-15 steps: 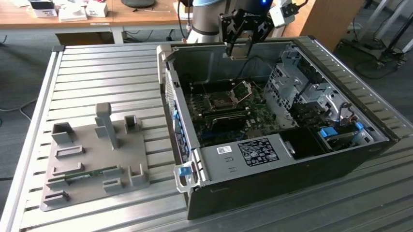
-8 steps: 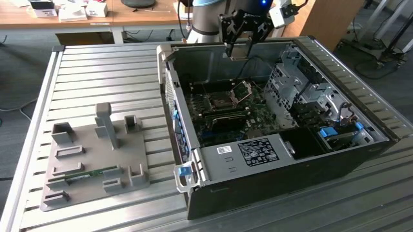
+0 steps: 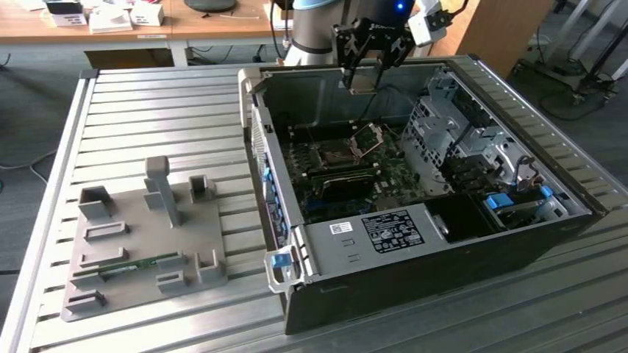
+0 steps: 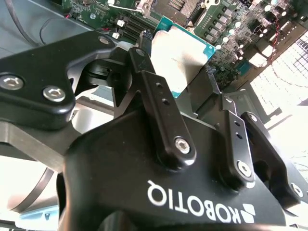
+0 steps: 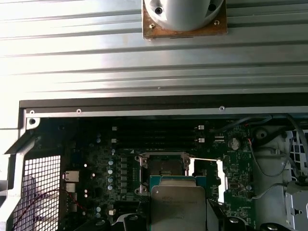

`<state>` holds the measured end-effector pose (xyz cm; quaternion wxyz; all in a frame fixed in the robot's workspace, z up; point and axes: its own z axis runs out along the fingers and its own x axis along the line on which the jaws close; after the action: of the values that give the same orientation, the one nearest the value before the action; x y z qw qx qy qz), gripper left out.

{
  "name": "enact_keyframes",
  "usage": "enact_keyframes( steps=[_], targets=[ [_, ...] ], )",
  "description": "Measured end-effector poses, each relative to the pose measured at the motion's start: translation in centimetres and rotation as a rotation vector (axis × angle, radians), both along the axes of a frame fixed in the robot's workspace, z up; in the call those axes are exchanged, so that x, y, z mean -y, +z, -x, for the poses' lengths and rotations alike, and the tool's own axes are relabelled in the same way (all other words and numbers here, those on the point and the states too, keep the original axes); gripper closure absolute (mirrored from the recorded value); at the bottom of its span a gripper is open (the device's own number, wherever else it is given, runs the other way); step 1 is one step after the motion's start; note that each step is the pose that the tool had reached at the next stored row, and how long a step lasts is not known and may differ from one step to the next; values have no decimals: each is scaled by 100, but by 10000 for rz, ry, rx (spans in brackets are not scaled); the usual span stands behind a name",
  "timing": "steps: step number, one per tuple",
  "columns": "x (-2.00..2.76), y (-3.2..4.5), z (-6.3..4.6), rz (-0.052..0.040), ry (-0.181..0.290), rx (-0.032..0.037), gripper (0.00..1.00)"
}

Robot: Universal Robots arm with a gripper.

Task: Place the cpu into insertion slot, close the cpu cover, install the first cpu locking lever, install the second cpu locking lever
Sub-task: 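Place the cpu into insertion slot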

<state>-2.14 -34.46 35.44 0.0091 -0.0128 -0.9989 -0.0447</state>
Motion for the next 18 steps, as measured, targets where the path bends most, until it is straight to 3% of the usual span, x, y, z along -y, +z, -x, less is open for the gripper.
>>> enact_keyframes(
  steps=[18],
  targets=[
    [0, -19, 0, -5, 0, 2, 46]
  ],
)
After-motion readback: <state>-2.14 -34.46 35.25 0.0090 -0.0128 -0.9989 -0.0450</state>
